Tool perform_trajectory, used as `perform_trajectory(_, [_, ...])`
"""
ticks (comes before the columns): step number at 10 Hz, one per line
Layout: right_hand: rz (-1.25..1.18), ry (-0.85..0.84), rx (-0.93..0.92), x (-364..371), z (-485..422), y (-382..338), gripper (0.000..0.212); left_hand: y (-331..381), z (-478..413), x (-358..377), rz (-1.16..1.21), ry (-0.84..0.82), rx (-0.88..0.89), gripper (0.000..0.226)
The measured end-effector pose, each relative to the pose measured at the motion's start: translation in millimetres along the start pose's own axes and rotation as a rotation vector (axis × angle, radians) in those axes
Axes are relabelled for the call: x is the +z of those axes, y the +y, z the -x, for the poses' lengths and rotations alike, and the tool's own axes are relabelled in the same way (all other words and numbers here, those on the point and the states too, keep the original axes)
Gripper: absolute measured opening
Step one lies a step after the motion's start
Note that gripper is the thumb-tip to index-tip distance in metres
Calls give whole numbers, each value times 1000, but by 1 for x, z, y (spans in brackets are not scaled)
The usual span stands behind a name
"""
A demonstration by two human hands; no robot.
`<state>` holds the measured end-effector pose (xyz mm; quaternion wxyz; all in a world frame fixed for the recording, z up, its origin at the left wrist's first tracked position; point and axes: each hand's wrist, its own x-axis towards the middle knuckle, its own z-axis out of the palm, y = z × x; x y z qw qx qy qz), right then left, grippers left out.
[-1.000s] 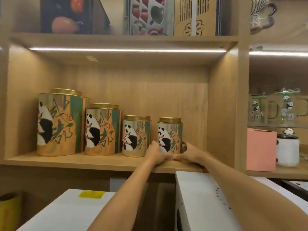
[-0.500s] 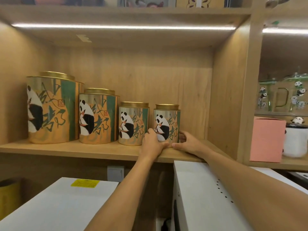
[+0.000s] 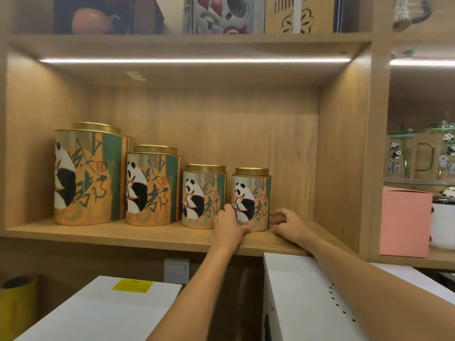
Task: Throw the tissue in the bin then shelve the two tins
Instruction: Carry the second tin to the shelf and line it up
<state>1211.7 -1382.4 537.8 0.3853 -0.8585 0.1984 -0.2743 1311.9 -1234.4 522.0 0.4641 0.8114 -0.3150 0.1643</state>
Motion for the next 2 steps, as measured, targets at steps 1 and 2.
perform_trajectory(1, [-11,-27,-6,-3,-2,1,48,-2,-3,1,6,-16,-4,52])
perform_trajectory(2, [-9,-10,-6,-3,-1,1,43,-2,0,-1,-2,3,-3,52])
